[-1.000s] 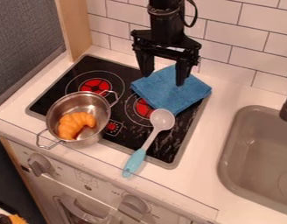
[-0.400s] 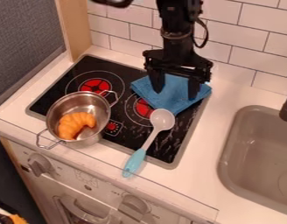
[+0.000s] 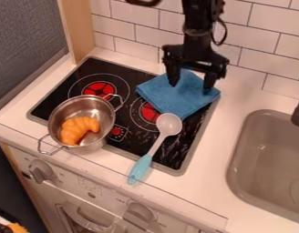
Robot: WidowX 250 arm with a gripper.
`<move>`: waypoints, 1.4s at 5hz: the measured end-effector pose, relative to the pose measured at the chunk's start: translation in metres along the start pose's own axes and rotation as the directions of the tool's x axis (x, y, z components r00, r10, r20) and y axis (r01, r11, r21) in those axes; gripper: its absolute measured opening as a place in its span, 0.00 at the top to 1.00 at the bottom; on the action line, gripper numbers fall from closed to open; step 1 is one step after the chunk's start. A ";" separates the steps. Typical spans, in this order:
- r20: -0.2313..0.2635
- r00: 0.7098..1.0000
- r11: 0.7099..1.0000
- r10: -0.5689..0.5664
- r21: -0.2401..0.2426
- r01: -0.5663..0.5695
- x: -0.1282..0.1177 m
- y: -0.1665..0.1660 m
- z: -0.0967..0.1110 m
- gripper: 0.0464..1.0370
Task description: Moved the blue cloth to the left burner
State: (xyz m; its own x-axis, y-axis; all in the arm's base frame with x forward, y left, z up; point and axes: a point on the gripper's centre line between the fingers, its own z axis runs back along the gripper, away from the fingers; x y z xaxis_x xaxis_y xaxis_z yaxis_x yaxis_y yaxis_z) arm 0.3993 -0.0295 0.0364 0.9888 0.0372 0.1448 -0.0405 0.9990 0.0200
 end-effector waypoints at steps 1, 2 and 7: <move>-0.042 0.999 1.000 0.001 0.024 0.000 0.008 0.006 -0.012 0.04; -0.089 0.996 0.998 0.007 0.061 -0.001 0.009 0.022 -0.017 0.04; -0.011 0.991 0.991 0.135 0.017 -0.135 -0.005 0.129 -0.029 0.04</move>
State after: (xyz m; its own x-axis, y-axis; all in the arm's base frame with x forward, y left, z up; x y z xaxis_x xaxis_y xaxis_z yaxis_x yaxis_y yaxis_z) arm 0.3936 0.1004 0.0092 0.9758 0.1720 0.1353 -0.1758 0.9843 0.0168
